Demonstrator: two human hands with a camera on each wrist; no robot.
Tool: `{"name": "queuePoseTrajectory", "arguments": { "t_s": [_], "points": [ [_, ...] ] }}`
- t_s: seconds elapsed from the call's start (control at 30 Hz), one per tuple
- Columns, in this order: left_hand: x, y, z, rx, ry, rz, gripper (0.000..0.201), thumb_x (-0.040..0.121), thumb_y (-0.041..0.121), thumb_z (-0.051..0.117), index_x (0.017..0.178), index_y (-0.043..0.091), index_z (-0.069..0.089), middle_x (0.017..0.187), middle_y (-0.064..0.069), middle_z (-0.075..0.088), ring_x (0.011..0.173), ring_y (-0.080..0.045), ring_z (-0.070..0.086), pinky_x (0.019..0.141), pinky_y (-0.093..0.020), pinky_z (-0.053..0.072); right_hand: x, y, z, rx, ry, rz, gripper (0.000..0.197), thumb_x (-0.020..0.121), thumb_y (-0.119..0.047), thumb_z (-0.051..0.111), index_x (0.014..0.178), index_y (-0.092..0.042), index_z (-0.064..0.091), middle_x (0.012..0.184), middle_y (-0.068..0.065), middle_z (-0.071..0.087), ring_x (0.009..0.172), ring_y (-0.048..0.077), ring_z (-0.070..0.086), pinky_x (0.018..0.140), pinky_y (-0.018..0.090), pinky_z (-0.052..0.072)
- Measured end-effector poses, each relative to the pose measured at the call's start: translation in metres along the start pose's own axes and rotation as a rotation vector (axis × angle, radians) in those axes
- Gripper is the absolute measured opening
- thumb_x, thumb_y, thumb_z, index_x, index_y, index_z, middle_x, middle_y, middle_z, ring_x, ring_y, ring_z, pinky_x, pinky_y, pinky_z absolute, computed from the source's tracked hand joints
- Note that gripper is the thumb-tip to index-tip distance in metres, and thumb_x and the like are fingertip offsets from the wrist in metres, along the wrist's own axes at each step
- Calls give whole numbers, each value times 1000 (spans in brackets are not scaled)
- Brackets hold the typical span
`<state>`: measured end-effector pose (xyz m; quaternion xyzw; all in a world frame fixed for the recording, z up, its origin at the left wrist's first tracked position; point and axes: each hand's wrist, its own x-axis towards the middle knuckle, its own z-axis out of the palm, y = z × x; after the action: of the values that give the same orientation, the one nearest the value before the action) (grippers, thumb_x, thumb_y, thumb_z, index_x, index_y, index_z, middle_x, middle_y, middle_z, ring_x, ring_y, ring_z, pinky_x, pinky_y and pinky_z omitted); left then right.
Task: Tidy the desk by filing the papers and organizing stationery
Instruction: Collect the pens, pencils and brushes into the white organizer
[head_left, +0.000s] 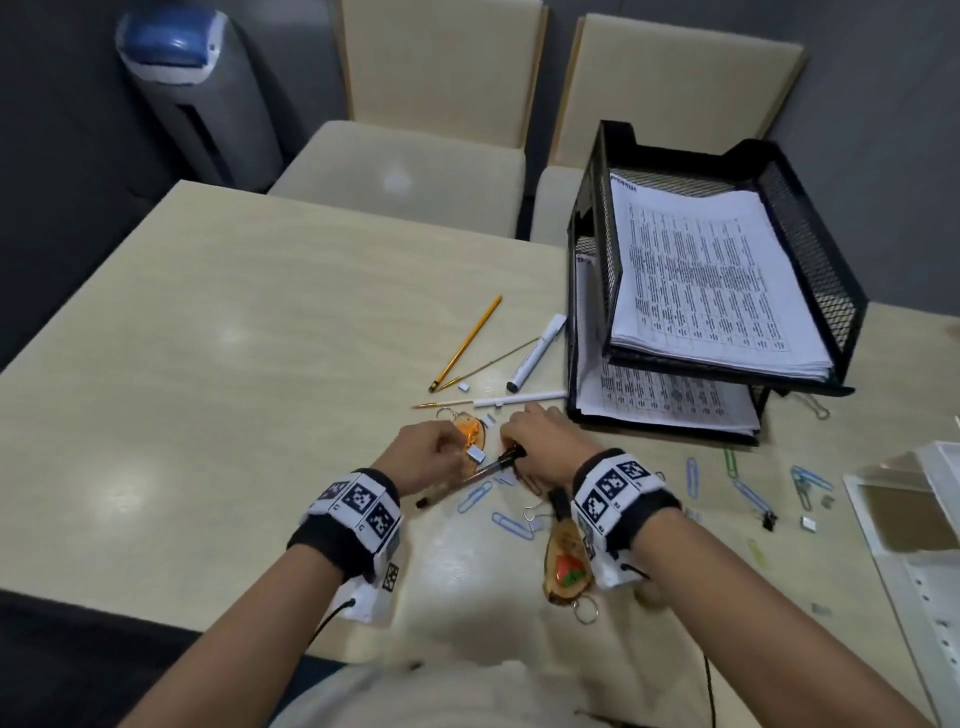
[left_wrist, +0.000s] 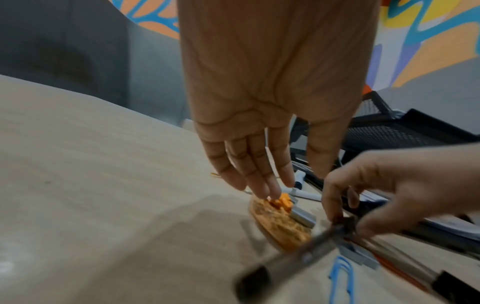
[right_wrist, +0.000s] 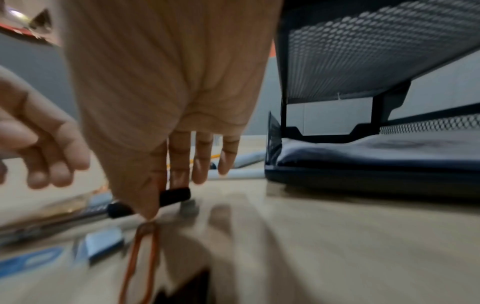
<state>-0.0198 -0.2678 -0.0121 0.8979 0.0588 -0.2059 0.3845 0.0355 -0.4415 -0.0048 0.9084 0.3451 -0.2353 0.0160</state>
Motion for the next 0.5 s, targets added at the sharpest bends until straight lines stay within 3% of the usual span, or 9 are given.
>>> {"name": "queuePoseTrajectory", "arguments": {
  "t_s": [0.07, 0.17, 0.3, 0.37, 0.43, 0.5],
  "points": [
    [4, 5, 8, 5, -71, 24, 30, 82, 16, 65, 111, 10, 62, 93, 1, 55, 89, -12, 51, 73, -18, 37, -6, 3, -11, 4, -19, -7, 20, 87, -19, 53, 104, -11, 60, 109, 11, 60, 105, 30, 52, 81, 34, 38],
    [7, 12, 16, 26, -118, 90, 22, 83, 18, 65, 101, 6, 63, 82, 3, 53, 79, -13, 48, 59, -15, 33, -15, 3, -35, 127, 28, -19, 19, 85, -20, 55, 98, -11, 66, 100, 12, 64, 95, 28, 58, 73, 31, 41],
    [8, 16, 16, -125, -42, 92, 14, 93, 13, 46, 85, 8, 56, 76, -6, 54, 68, -20, 50, 61, -22, 39, -4, 7, -56, 376, 188, 54, 21, 83, -12, 57, 99, -8, 70, 98, 12, 70, 93, 25, 61, 85, 36, 50],
    [9, 13, 11, -211, 43, 46, 17, 94, 11, 42, 79, 10, 49, 69, -4, 51, 59, -17, 48, 57, -19, 40, 10, 11, -54, 336, 224, 167, 21, 85, -11, 54, 100, -5, 67, 103, 16, 66, 98, 31, 60, 87, 39, 50],
    [10, 7, 4, -152, 159, -7, 18, 95, 15, 43, 79, 9, 50, 67, -3, 50, 65, -20, 46, 58, -25, 33, 21, 11, -45, 190, 161, 297, 23, 88, -11, 52, 106, -4, 62, 112, 19, 59, 104, 33, 55, 90, 40, 47],
    [9, -1, -3, -163, 231, -40, 22, 94, 19, 46, 76, 9, 56, 61, 0, 49, 67, -21, 46, 58, -29, 31, 30, 8, -30, 6, 93, 329, 25, 89, -11, 51, 113, -4, 56, 119, 17, 55, 112, 32, 49, 95, 40, 41]
  ]
}}
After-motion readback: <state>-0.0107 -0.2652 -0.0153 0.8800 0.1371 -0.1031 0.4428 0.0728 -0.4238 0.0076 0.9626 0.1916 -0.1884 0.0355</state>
